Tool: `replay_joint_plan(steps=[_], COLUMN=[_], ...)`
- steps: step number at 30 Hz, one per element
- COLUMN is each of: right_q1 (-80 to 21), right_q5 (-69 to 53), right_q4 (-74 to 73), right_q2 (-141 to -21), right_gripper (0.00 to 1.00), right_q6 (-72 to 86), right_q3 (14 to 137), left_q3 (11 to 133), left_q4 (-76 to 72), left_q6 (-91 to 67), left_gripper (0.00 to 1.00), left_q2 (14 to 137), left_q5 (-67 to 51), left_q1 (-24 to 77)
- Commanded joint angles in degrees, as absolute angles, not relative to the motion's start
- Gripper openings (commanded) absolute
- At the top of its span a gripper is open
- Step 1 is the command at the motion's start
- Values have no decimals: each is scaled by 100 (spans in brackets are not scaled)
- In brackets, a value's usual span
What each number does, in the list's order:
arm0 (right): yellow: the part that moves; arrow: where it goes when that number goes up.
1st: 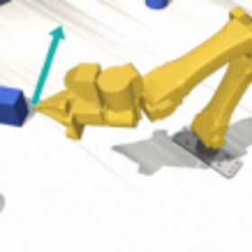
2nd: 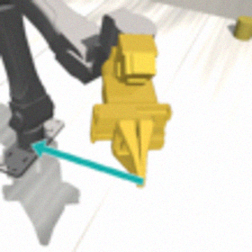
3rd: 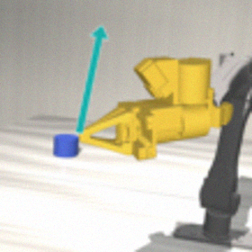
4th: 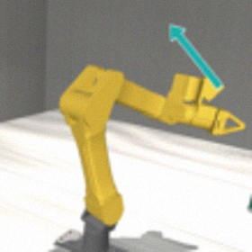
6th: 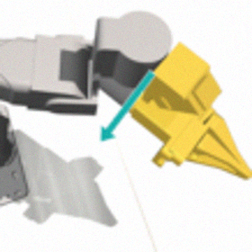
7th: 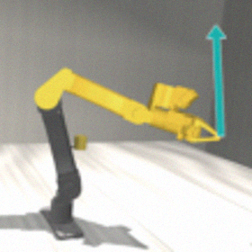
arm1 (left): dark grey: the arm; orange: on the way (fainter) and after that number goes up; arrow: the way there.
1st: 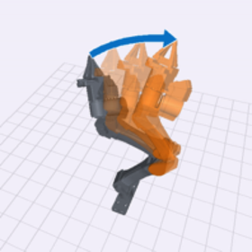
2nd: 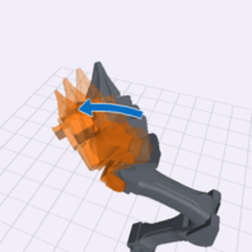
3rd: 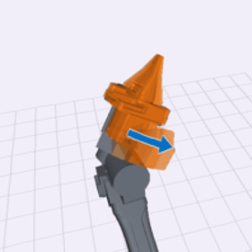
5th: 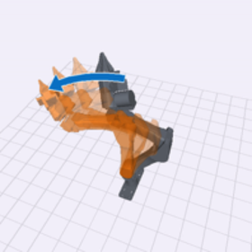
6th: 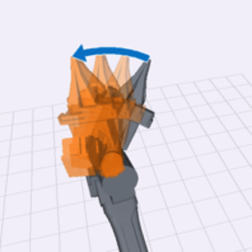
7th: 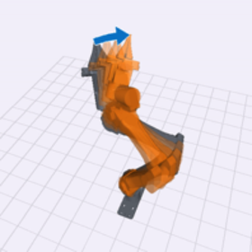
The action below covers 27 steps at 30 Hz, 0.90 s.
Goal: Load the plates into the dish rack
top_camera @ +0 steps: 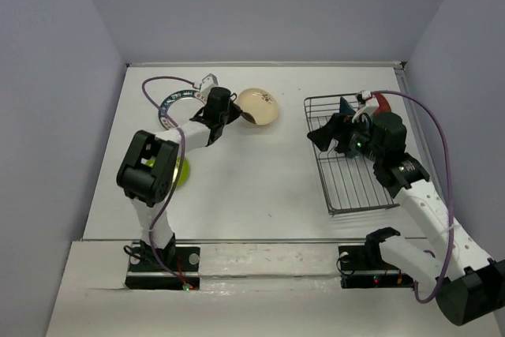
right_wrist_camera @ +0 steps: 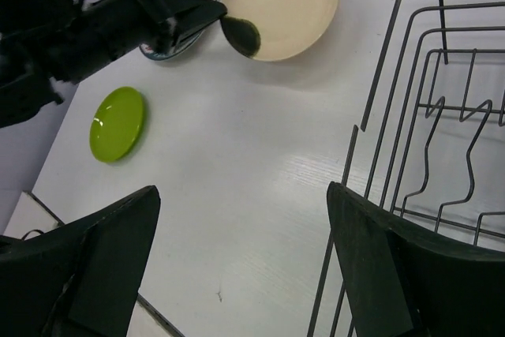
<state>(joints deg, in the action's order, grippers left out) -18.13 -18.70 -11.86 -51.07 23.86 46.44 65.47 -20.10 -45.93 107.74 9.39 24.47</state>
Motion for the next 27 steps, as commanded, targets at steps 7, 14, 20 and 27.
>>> replay_joint_plan(steps=[7, 14, 20, 27], right_q1=[-1854, -1854, -1854, -1854], right_q5=[-1986, -2057, -2574, -2742], right_q4=[-1125, -958, -677, -466], right_q2=[-5994, -5827, -5923, -5810], right_gripper=[94, 91, 82, 12], right_q6=[2417, 2707, 2900, 3049], right_q3=[5695, 5555, 5449, 5274], left_q3=[4422, 3999, 3990, 3973], left_q4=[-3595, -3621, -3674, -3762], left_q6=[-4517, -4562, -4509, -4439], left_gripper=[6, 6, 6, 6], left_q2=[7560, 6637, 6513, 6469], left_q5=[282, -165, -483, -676], left_q1=[3691, 3893, 3990, 4069])
